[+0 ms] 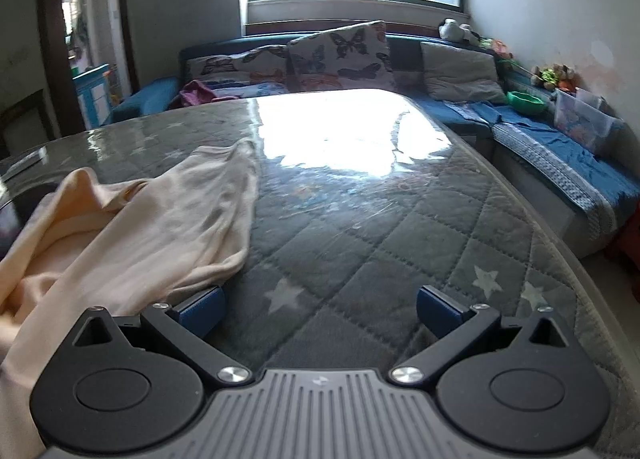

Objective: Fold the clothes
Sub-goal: 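Move both grippers toward the crumpled cream sweatshirt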

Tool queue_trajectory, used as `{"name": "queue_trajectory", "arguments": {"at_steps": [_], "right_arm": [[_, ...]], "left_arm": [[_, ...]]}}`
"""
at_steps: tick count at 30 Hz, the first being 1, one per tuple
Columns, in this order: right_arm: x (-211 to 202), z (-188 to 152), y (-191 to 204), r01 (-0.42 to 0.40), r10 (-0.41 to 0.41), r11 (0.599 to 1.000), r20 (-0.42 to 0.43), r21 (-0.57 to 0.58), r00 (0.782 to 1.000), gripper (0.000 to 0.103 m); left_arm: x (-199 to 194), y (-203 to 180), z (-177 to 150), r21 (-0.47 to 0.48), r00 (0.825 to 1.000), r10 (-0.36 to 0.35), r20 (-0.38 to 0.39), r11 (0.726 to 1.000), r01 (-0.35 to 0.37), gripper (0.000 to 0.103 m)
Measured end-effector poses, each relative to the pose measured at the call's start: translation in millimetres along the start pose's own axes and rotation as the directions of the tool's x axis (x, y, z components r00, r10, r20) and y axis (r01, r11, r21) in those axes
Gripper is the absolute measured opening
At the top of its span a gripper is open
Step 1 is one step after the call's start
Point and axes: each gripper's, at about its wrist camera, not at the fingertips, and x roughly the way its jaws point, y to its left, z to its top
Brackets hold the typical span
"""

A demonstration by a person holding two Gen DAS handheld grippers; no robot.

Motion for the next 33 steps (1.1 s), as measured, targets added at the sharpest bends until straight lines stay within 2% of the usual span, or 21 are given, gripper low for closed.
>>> {"name": "queue_trajectory", "arguments": {"at_steps": [5,8,16,33], "right_arm": [[-16,4,25,-0.006,0.009,0.997,0.035,-0.072,0.999,0.103],[-43,-12,36,-0.064,0.070,0.995,0.077,-0.070,0.995,0.103],[-90,-44,58,-0.134,0.140,0.985,0.052,-0.113,0.989,0.103],[-120,-77,79,-0.211,0.214,0.966,0.006,-0.149,0.977,0.103]], "left_arm": [[2,10,4,-0.005,1.000,0.025,-0.010,1.000,-0.025,0.103],[2,17,6,-0.011,0.999,0.032,-0.024,0.999,-0.033,0.103],[-19,16,0,-0.044,0.999,0.039,-0.026,0.998,-0.040,0.103],[-59,-9,-17,-0.040,0.997,0.061,-0.040,0.997,-0.062,0.103]]}}
